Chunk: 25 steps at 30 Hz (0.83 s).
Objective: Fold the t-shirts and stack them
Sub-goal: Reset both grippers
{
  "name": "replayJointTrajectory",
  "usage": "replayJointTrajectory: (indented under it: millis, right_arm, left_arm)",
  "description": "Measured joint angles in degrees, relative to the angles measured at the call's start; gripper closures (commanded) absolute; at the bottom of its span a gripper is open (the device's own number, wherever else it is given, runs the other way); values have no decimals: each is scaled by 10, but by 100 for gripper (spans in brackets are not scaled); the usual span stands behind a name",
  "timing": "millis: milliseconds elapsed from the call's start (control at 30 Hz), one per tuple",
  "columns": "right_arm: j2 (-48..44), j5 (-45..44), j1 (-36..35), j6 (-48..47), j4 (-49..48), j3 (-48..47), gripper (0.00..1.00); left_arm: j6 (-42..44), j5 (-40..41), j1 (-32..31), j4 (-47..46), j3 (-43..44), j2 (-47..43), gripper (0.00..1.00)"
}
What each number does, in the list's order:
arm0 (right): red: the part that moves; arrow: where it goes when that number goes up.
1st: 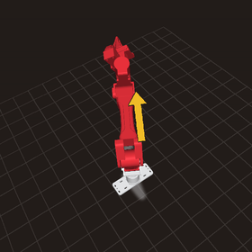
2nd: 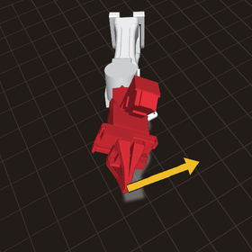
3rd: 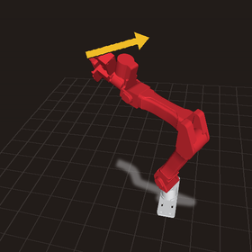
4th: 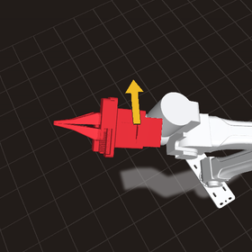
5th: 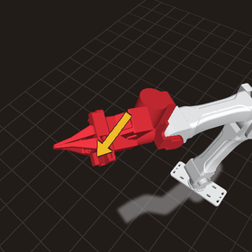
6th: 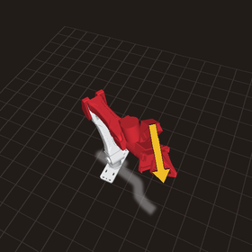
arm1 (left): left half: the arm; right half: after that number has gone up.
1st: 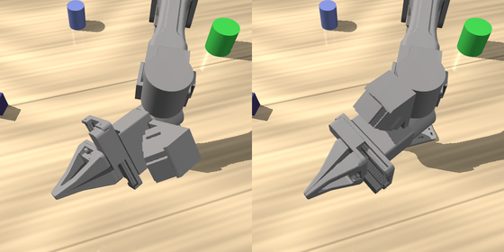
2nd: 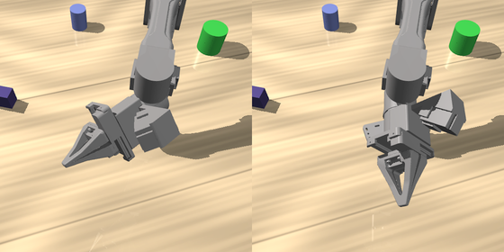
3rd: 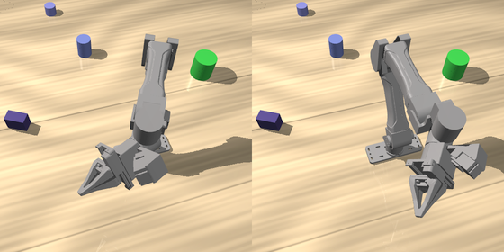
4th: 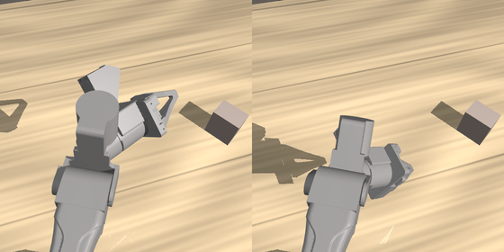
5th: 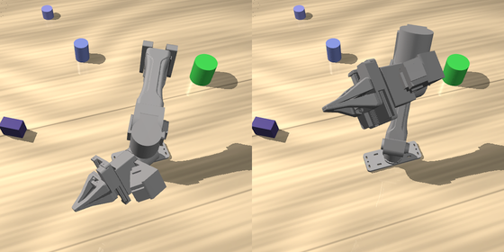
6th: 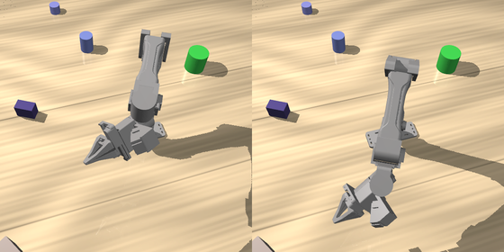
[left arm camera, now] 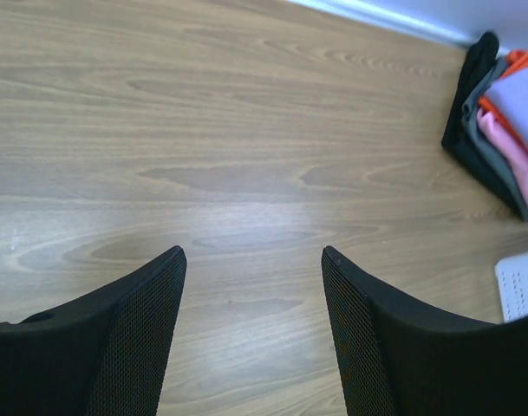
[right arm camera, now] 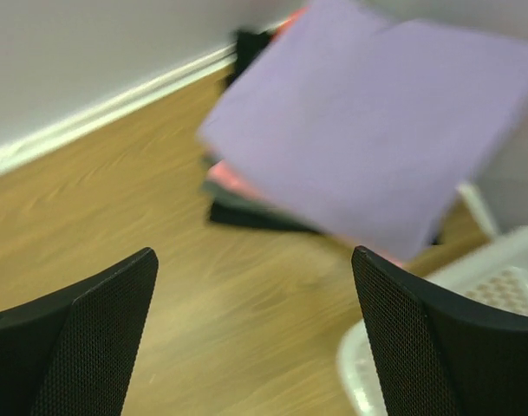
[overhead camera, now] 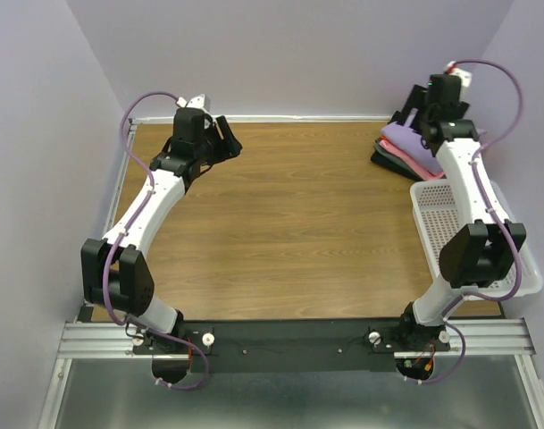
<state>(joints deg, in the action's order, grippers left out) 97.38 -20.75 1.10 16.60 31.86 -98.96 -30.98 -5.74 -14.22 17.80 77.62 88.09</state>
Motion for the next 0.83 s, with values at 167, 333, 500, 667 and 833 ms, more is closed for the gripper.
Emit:
replayJointTrajectory:
  millis: [167, 333, 500, 667, 833]
  right_arm:
    - [0, 82, -96, -11, -17, 49, 2]
    - [0, 131, -186, -10, -31, 103, 2]
    - [-1, 172, -240, 3, -49, 148, 2]
    - [-4, 181, -238, 9, -58, 157, 2]
    - [-23, 183, -236, 16, -68, 174, 1]
  left_arm:
    - [-15, 58, -3, -5, -13, -39, 28]
    - [-27, 116, -5, -9, -27, -87, 28]
    - [-28, 141, -5, -30, -51, -129, 28]
    - [-28, 148, -5, -49, -70, -150, 28]
    - [-26, 152, -5, -60, -80, -150, 28]
